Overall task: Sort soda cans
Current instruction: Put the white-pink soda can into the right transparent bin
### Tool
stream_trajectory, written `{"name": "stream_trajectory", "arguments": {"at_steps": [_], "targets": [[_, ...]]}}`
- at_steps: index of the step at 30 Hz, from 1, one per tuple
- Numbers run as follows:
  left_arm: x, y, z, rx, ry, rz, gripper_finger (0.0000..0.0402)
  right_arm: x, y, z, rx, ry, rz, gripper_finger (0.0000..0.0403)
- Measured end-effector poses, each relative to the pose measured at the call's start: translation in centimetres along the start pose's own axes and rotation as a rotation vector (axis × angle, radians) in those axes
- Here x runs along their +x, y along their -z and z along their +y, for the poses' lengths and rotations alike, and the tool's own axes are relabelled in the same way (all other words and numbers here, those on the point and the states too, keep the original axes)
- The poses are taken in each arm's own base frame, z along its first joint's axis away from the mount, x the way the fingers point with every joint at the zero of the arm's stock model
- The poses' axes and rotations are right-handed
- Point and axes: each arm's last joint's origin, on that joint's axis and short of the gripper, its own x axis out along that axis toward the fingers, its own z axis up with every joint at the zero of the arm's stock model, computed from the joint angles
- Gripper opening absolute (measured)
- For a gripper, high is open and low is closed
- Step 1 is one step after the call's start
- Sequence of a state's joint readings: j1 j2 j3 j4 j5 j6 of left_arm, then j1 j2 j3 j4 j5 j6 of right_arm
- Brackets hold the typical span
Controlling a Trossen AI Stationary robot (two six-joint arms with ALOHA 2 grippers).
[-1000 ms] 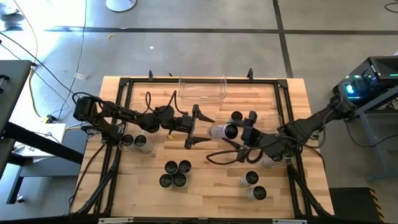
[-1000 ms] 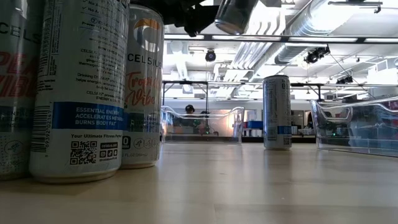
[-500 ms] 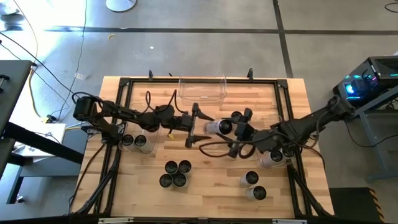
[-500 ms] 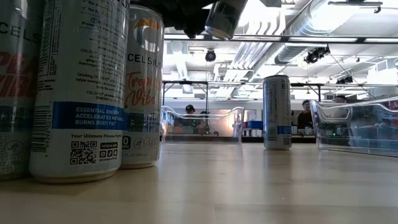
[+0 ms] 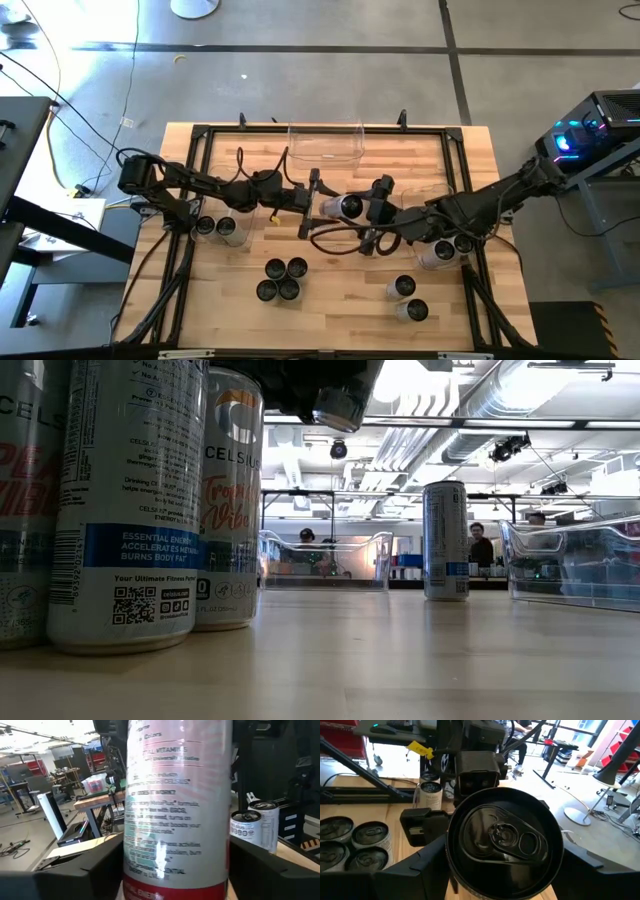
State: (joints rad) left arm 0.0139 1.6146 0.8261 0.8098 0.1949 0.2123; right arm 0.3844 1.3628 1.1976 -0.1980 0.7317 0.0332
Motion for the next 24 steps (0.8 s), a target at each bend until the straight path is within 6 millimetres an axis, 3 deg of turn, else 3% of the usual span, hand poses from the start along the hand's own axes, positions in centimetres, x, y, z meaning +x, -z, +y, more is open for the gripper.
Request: {"name": "stream_trajectory", "arguments": {"at_steps": [5,24], "targets": [[0.0,0.1,0.0,-0.003,-0.001,0.005,0.0237,0.2,0.0,-0.2,0.018,-0.002,0.005,0.0260],[-0.2,0.9,0.3,0.131,-0.117,0.152,0.0237,0.9,1.3,-1.2,-0.053,-0.021,0.124,0.0267]]}}
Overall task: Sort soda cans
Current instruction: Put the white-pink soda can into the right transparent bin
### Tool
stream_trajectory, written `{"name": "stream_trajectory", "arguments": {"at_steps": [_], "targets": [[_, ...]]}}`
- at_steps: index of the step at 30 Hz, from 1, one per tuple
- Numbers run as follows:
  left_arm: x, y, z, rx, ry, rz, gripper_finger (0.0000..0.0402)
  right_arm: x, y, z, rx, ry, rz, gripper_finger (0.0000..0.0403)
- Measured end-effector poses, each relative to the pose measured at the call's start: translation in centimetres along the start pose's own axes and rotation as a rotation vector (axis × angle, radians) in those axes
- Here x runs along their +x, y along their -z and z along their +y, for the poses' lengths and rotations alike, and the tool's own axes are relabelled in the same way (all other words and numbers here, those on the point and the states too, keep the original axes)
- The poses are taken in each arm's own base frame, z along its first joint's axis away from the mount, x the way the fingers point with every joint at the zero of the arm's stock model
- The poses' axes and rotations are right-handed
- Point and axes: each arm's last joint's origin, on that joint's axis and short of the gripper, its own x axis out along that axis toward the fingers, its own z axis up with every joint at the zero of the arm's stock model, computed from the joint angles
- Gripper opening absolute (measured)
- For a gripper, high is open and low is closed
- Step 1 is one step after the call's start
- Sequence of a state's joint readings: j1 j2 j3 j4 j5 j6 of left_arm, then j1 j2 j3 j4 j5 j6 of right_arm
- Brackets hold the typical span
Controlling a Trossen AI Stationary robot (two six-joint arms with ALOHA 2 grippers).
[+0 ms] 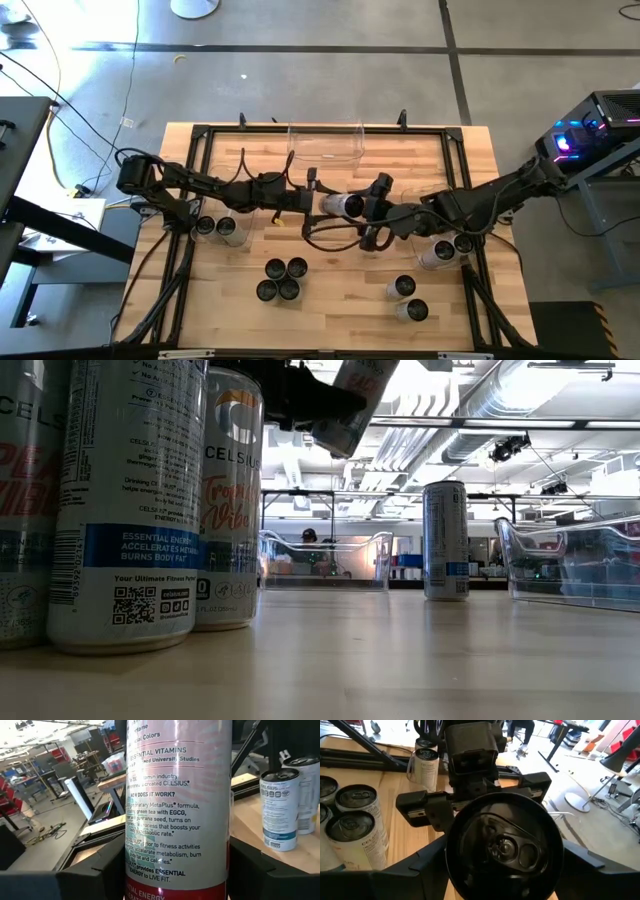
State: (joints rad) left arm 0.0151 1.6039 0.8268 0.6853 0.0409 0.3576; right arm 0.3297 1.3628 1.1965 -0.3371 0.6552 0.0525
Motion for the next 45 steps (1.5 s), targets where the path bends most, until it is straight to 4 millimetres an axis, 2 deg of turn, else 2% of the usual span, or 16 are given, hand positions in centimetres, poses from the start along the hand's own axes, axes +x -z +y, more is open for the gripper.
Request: {"name": "stream_trajectory", "arguments": {"at_steps": [6,9,16,22,34,45], "targets": [[0.0,0.5,-0.1,0.021,-0.014,0.055,0.0237,0.7,-0.1,-0.9,0.050,-0.026,0.004,0.0312],[0.0,0.8,-0.1,0.041,-0.020,0.095,0.0237,0.5,-0.6,-1.3,0.047,-0.043,0.025,0.0321],[-0.1,1.2,-0.2,0.053,-0.042,0.148,0.0237,-1.0,-2.1,-2.4,0.026,-0.044,0.100,0.0323],[-0.1,1.2,-0.3,0.050,-0.039,0.145,0.0238,-1.2,-1.3,-2.5,0.017,-0.045,0.191,0.0323],[-0.1,1.2,-0.3,0.045,-0.038,0.144,0.0240,-1.2,-1.4,-2.4,-0.023,-0.060,0.178,0.0323],[-0.1,1.2,-0.3,0.038,-0.033,0.147,0.0241,-0.8,-1.0,-2.0,-0.068,-0.186,0.212,0.0323]]}}
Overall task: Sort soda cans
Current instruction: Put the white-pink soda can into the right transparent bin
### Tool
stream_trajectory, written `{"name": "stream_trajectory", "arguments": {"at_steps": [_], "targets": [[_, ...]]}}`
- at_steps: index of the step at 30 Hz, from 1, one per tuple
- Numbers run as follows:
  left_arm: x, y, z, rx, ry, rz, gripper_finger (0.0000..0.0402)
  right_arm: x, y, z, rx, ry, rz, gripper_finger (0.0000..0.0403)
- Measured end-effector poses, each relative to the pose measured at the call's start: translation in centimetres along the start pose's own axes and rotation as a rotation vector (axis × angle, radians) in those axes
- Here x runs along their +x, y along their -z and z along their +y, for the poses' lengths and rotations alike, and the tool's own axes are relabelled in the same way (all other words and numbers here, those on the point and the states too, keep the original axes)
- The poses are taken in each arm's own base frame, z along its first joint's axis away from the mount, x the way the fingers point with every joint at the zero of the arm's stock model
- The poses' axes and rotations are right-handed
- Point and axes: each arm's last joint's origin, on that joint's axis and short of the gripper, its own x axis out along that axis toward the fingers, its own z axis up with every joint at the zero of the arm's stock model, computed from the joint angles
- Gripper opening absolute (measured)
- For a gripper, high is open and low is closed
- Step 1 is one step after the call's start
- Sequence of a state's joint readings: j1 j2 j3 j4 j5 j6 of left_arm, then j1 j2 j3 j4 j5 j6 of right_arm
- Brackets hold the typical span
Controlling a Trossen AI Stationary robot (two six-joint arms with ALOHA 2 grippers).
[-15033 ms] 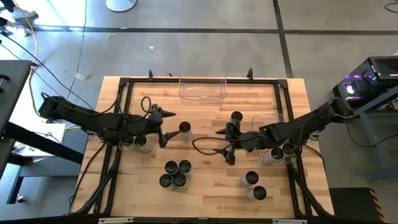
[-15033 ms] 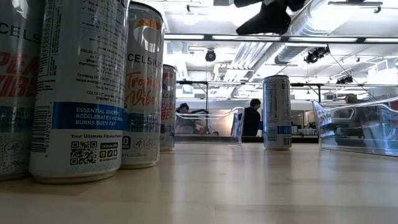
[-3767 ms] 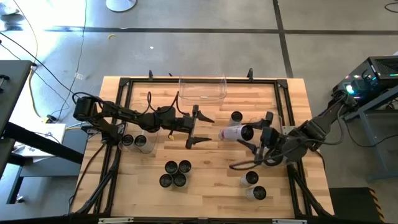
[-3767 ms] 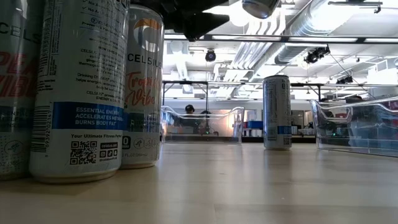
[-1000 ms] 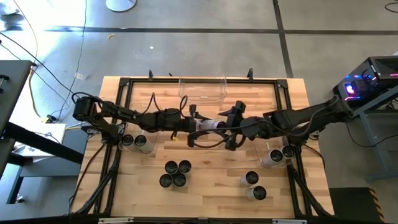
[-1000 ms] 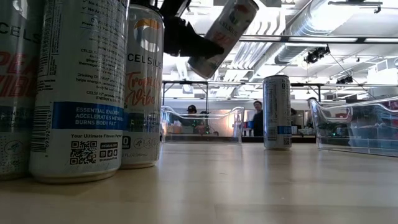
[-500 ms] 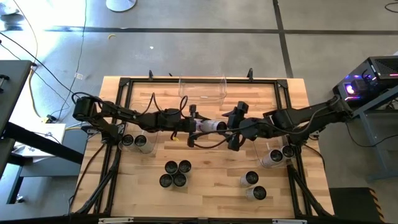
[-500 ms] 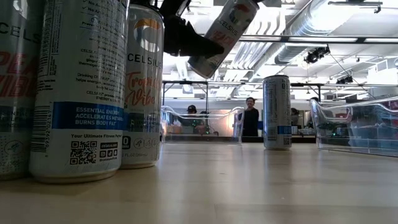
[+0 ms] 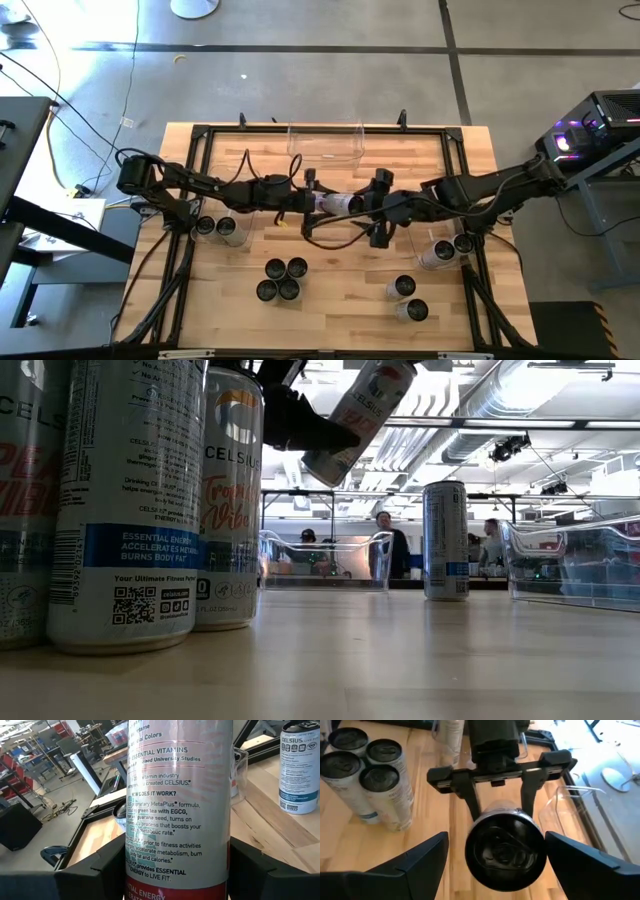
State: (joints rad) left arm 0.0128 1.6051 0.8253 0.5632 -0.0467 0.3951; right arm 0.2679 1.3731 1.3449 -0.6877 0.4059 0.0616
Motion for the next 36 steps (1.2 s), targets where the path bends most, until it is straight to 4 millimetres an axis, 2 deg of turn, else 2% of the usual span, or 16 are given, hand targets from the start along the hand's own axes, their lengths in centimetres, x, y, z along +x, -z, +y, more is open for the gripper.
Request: {"name": "stream_trajectory", "arguments": {"at_steps": [12,15,19,22,25,29,32,34,36], "targets": [[0.0,0.1,-0.1,-0.015,0.015,0.012,0.0241,2.7,0.4,0.1,-0.017,-0.050,0.080,0.0332],[0.0,0.1,-0.2,-0.015,0.019,0.008,0.0241,2.5,0.3,0.3,0.012,-0.036,0.070,0.0309],[0.0,0.0,-0.2,-0.039,0.023,0.003,0.0243,2.3,0.2,0.5,0.036,-0.003,0.062,0.0243],[0.0,0.1,-0.2,-0.075,0.062,-0.007,0.0260,2.0,0.1,0.4,0.076,0.002,0.076,0.0234],[0.0,-0.2,0.2,-0.099,0.097,-0.044,0.0293,0.3,-0.7,-0.3,0.110,0.012,0.143,0.0234],[-0.3,-0.2,0.6,-0.118,0.071,-0.034,0.0331,-3.5,-1.3,-1.6,0.158,0.047,0.285,0.0234],[-0.7,-0.5,1.4,-0.126,-0.002,-0.022,0.0339,-5.5,-0.8,-2.3,0.250,0.123,0.389,0.0234],[-0.9,-0.7,1.6,-0.127,-0.033,-0.019,0.0339,-6.6,0.1,-2.2,0.267,0.154,0.485,0.0234],[-1.1,-0.8,1.6,-0.126,-0.035,-0.006,0.0339,-7.2,0.1,-1.7,0.306,0.151,0.490,0.0234]]}}
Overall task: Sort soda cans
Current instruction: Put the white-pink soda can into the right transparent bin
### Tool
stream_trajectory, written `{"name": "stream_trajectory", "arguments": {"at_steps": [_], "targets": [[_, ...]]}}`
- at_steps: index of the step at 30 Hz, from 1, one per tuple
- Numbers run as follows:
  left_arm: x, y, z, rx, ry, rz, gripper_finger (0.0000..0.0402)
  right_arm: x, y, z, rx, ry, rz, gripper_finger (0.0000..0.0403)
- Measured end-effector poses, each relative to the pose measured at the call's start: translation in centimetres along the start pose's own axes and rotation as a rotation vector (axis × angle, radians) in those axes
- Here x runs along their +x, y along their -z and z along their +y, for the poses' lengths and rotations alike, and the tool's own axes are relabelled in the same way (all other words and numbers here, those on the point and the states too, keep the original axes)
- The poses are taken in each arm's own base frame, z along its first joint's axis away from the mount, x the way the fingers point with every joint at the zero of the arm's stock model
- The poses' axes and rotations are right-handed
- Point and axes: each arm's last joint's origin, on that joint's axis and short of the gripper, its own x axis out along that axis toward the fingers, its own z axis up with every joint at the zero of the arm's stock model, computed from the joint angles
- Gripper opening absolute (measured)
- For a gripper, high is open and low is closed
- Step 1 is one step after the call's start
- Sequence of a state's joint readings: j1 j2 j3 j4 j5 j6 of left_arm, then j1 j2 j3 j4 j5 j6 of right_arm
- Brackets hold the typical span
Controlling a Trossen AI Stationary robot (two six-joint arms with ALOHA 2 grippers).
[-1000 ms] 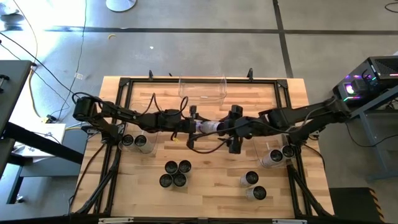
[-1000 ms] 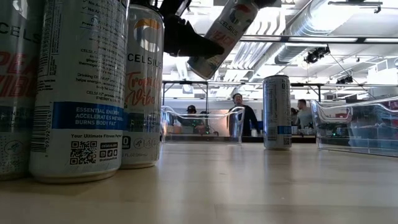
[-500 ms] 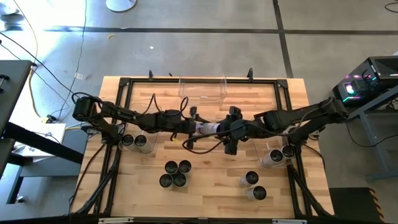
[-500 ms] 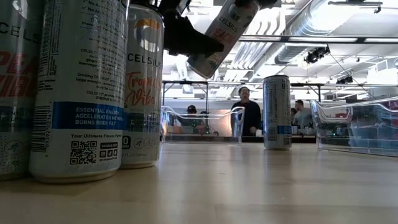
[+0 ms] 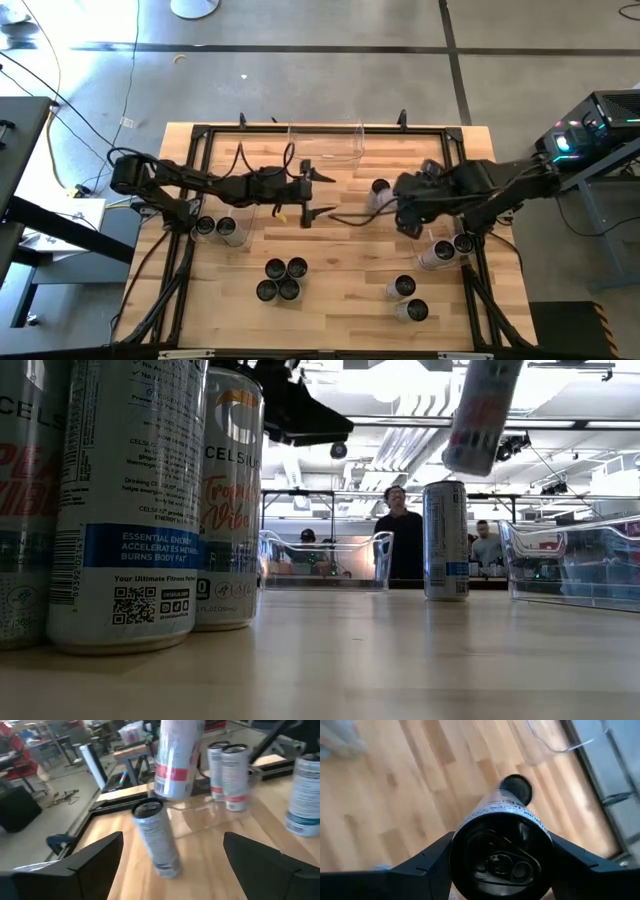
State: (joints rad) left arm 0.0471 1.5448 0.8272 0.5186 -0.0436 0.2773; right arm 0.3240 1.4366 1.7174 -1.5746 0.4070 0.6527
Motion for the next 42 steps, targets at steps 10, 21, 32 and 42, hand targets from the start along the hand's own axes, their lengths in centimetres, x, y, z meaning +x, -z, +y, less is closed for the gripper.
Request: {"name": "stream_trajectory", "arguments": {"at_steps": [10,21,32,42], "targets": [[-0.9,-0.7,0.1,-0.021,0.003,0.008,0.0340,-2.2,3.1,-0.9,0.115,-0.120,-0.009,0.0234],[-0.9,-0.6,-0.2,-0.053,0.025,0.027,0.0340,-0.4,8.5,-5.2,0.281,-0.115,0.061,0.0234],[-0.9,-0.9,-0.8,-0.051,0.040,0.011,0.0340,4.9,11.1,-5.1,0.256,-0.064,0.333,0.0234],[-0.9,-0.9,-0.7,-0.039,0.039,0.009,0.0340,6.7,12.2,-4.9,0.209,-0.026,0.415,0.0234]]}}
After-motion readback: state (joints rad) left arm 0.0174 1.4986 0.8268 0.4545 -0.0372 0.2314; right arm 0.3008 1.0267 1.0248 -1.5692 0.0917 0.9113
